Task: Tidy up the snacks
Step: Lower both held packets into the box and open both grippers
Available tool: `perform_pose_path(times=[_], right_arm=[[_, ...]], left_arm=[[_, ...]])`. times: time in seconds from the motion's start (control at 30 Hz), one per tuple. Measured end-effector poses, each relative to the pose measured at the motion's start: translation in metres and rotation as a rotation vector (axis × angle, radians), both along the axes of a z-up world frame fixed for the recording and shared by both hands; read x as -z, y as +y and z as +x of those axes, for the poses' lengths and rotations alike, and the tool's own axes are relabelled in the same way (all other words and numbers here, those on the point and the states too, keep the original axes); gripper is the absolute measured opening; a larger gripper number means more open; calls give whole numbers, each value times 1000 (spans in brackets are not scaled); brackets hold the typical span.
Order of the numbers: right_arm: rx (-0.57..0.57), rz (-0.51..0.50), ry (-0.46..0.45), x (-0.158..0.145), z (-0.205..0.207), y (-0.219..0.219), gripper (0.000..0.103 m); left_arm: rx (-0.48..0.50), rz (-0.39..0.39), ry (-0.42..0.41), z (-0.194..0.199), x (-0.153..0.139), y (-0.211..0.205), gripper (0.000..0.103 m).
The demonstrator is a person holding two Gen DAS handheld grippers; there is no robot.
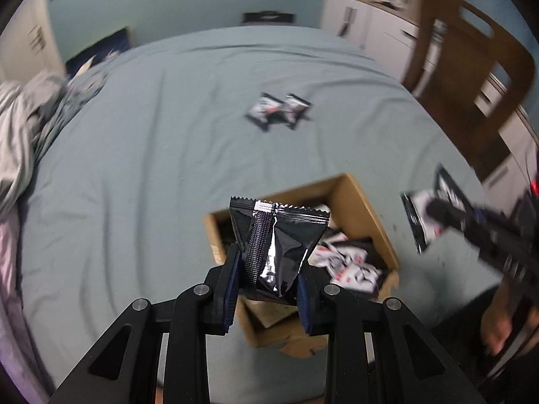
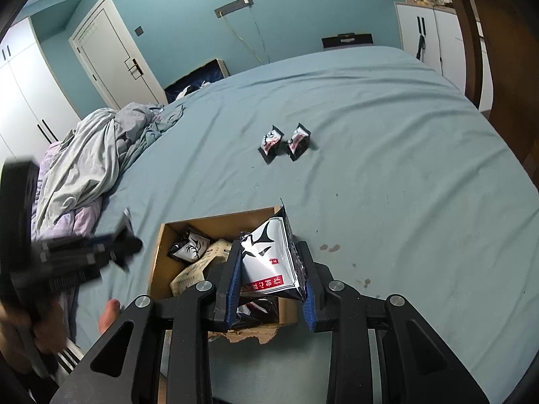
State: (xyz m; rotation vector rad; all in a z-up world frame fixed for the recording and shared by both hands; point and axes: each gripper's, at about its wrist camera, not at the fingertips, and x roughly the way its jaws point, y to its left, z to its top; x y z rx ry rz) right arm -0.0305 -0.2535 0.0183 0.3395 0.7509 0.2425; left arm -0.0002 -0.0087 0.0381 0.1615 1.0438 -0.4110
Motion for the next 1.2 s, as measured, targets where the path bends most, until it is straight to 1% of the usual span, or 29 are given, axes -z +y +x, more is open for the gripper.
perform_pose_path(times=[0.07,0.1,0.13,0.17,0.2,0.23,0.37,0.53,0.67,0.77,0.87,0.93,1.0,1.07,1.13,1.2], right_arm=[[-4,10,6,1,1,0,28],[-7,9,9,1,1,1,28],[-9,2,13,2,2,2,28],[-11,-8,15,2,2,5,28],[-17,-18,16,1,3,7,28],[-23,-27,17,1,4,10,28],[-55,-62,19,1,5,20,28],[-99,-67,4,-3,5,30,28],[-144,-27,-3,-1,9,37,28],[-153,-44,7,6,14,42,30],[-126,-49,30,11,18,40,31],[-114,-1,59,15,21,35,31],[-98,64,88,18,24,29,38],[-62,126,116,21,27,19,65],[-18,192,116,22,27,9,74],[15,213,120,22,27,2,75]], left_arm=[[30,-23,-2,-3,7,-4,35],[37,-30,-7,-6,9,-5,47],[38,-28,-25,-8,10,-5,64],[35,-23,-46,-10,9,-5,72],[29,-13,-74,-12,8,-5,83],[22,3,-102,-14,6,-4,85],[-11,44,-120,-12,6,4,85],[-106,94,-130,-1,10,18,85],[-194,75,-133,6,8,37,85],[-248,66,-139,11,8,47,85],[-252,65,-129,14,10,49,85],[-246,72,-130,14,12,47,85],[-231,84,-134,13,13,43,85],[-217,96,-140,12,14,38,85],[-209,107,-143,11,15,36,85],[-202,113,-141,9,16,34,85]])
